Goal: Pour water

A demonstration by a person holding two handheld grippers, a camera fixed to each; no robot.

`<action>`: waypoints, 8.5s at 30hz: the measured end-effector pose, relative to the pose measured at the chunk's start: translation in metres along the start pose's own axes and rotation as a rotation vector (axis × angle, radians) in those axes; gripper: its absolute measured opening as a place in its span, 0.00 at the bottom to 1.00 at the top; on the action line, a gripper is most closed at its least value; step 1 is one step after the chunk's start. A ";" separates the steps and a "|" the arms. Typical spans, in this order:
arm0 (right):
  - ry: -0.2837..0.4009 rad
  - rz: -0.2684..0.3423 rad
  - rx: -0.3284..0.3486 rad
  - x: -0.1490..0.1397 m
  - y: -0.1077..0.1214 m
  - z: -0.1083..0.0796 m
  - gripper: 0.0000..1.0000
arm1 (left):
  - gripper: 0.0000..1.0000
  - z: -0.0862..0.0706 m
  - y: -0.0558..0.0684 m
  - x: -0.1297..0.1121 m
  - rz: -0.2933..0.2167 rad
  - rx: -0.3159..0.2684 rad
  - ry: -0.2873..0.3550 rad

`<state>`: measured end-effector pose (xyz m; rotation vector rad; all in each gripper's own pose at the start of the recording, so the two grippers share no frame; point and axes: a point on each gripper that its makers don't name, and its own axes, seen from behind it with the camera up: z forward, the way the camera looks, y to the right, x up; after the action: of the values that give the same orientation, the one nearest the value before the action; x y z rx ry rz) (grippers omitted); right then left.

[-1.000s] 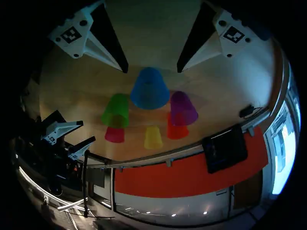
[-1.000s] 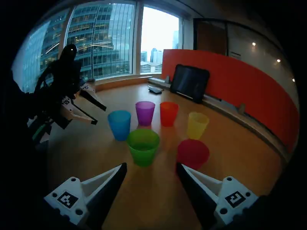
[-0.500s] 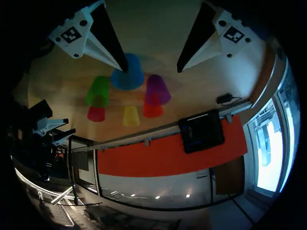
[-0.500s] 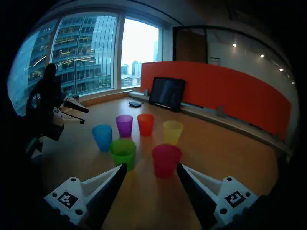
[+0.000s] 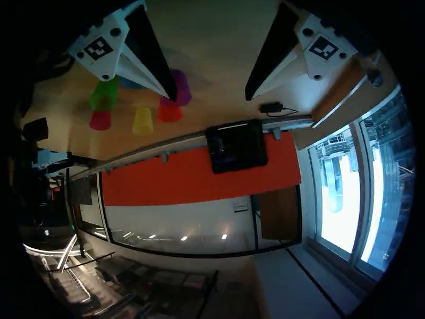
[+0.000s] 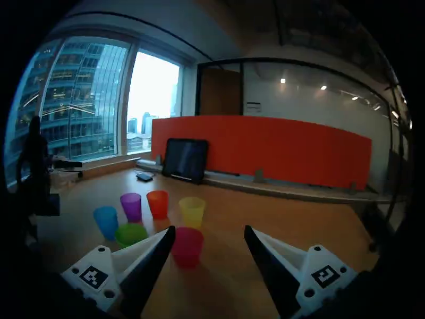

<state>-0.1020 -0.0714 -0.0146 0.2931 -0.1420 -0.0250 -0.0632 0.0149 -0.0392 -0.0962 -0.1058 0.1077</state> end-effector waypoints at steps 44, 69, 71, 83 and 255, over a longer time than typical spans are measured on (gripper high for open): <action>0.216 0.080 -0.453 0.023 0.063 -0.045 1.00 | 0.94 0.022 -0.012 -0.005 -0.060 0.163 0.151; 0.209 0.054 -0.452 0.040 0.052 -0.043 1.00 | 0.94 0.024 -0.006 -0.043 -0.126 0.171 0.124; 0.209 0.052 -0.451 0.041 0.051 -0.044 1.00 | 0.94 0.024 -0.006 -0.046 -0.128 0.172 0.119; 0.209 0.049 -0.451 0.042 0.052 -0.045 1.00 | 0.94 0.026 -0.005 -0.054 -0.148 0.166 0.103; 0.172 0.081 -0.408 -0.048 0.064 -0.020 0.99 | 0.97 0.023 -0.005 -0.055 -0.148 0.157 0.100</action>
<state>-0.1462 -0.0019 -0.0216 -0.1187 0.0242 0.0512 -0.1192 0.0058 -0.0213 0.0632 -0.0040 -0.0370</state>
